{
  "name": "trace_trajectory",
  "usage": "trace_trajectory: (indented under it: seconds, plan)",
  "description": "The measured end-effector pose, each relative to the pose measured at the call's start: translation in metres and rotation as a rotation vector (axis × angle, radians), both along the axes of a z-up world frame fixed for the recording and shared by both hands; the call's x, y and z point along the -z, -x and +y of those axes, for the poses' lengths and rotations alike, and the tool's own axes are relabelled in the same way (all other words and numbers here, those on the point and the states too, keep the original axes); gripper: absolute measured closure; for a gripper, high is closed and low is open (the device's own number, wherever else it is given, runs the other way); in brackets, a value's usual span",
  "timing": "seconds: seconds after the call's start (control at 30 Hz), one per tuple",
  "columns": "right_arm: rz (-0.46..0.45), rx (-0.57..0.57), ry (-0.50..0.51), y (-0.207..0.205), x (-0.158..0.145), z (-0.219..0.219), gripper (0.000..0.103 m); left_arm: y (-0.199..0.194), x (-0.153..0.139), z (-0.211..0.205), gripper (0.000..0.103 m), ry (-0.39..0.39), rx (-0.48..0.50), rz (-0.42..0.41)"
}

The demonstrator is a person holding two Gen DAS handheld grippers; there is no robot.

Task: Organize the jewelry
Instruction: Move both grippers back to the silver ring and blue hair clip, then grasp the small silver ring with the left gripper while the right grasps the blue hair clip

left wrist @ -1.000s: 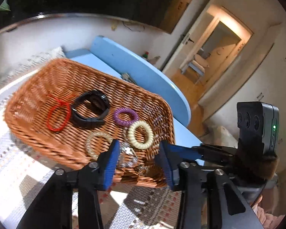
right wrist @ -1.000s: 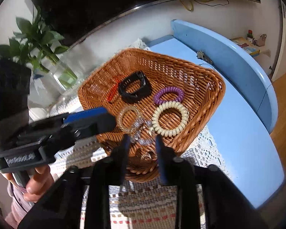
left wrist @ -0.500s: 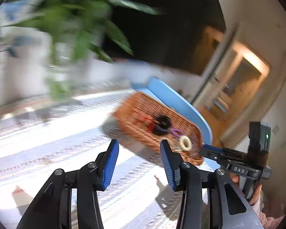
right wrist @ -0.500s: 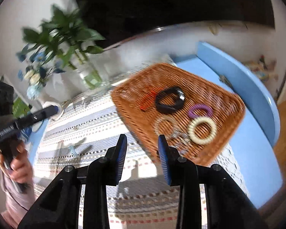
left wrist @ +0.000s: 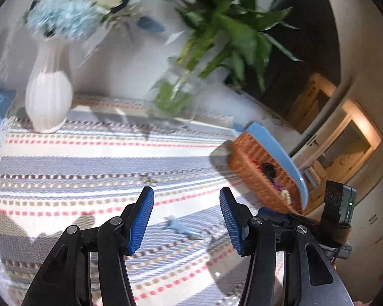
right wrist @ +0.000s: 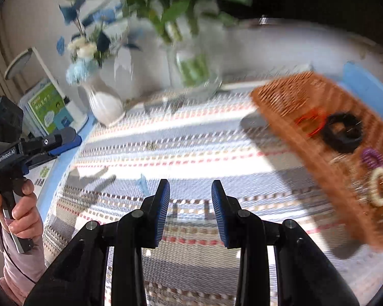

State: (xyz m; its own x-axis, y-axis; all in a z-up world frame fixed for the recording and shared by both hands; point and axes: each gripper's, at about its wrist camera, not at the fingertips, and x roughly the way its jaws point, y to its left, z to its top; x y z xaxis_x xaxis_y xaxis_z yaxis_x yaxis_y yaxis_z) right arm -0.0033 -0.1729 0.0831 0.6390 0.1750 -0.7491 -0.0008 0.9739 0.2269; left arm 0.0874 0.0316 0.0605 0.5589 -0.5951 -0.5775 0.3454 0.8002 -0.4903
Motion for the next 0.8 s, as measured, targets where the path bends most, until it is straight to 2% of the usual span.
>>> trace_trajectory:
  seconds: [0.1, 0.2, 0.33, 0.4, 0.6, 0.8]
  plan:
    - [0.043, -0.054, -0.029, -0.011, 0.016, 0.013, 0.066, -0.021, 0.013, 0.000, 0.048, -0.067, 0.037, 0.044]
    - [0.057, -0.124, 0.022, -0.019, 0.021, 0.033, 0.066, -0.042, 0.030, 0.000, 0.049, -0.130, 0.081, 0.092]
    - [0.063, -0.238, 0.086, -0.028, 0.023, 0.061, 0.066, -0.057, 0.051, -0.006, 0.050, -0.190, 0.139, 0.101]
    - [0.071, -0.281, 0.108, -0.033, 0.027, 0.071, 0.066, -0.061, 0.055, -0.012, 0.050, -0.204, 0.165, 0.096]
    - [0.088, -0.416, 0.144, -0.054, 0.041, 0.093, 0.066, -0.067, 0.060, -0.045, 0.050, -0.313, 0.245, 0.056]
    - [0.074, -0.466, 0.162, -0.064, 0.051, 0.094, 0.066, -0.078, 0.069, -0.062, 0.050, -0.407, 0.220, 0.035]
